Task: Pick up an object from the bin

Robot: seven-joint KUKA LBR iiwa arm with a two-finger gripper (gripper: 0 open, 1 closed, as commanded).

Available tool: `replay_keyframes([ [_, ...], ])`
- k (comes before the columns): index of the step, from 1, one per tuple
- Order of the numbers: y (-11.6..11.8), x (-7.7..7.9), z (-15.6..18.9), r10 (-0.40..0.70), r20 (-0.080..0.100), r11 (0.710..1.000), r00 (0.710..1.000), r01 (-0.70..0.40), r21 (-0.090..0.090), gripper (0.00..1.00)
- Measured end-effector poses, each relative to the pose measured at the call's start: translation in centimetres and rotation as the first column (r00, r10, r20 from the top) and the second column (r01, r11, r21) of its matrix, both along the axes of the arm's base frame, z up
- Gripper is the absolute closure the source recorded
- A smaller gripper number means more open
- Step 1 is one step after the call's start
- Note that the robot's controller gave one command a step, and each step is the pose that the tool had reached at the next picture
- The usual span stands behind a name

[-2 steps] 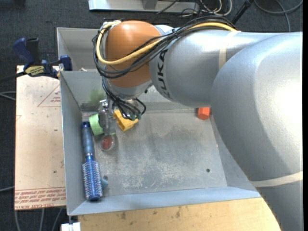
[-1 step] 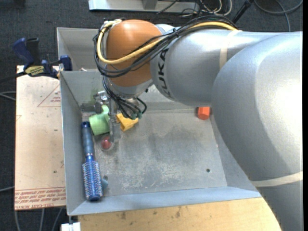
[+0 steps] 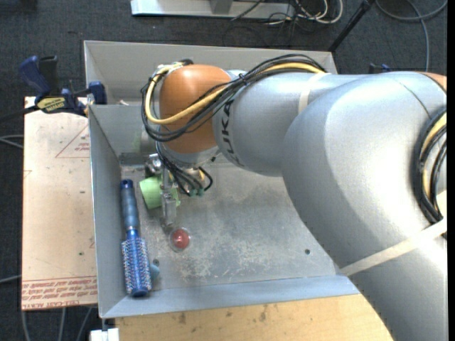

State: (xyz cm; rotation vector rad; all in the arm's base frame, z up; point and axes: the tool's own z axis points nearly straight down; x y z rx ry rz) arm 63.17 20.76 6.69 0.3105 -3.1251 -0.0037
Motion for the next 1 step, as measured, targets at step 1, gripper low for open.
replay_keyframes([
  [1,0.05,0.12,0.37,0.001,0.004,1.0,1.0,-0.001,0.001,1.0],
])
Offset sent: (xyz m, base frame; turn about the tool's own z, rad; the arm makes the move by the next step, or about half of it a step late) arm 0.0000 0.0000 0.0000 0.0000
